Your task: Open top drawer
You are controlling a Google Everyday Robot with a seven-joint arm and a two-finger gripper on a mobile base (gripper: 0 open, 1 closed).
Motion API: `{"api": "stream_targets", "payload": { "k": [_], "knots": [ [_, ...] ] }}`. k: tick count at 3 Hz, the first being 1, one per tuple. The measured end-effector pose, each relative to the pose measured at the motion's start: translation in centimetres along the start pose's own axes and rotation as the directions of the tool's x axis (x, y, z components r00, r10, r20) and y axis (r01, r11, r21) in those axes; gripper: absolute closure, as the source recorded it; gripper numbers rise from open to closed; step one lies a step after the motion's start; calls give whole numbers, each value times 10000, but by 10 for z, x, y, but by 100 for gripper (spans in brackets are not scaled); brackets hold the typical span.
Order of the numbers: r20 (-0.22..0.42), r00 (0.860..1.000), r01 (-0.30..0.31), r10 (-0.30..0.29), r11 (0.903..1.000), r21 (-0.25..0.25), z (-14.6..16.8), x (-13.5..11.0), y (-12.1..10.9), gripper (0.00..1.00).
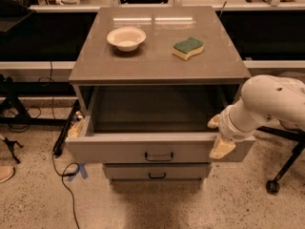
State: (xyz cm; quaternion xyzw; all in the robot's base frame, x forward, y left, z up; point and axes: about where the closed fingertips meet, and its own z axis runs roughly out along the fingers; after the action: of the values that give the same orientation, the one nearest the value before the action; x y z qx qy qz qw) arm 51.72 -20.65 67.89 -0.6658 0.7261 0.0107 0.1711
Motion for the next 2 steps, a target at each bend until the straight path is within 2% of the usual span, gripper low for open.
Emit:
{"api": "stream_targets", "payload": {
  "k": [1, 2],
  "knots": [
    [0, 10000, 8, -8, 10000, -12, 0, 0, 0, 0],
    [-3, 10000, -2, 2, 9983, -590, 9, 5, 0, 0]
  ]
}}
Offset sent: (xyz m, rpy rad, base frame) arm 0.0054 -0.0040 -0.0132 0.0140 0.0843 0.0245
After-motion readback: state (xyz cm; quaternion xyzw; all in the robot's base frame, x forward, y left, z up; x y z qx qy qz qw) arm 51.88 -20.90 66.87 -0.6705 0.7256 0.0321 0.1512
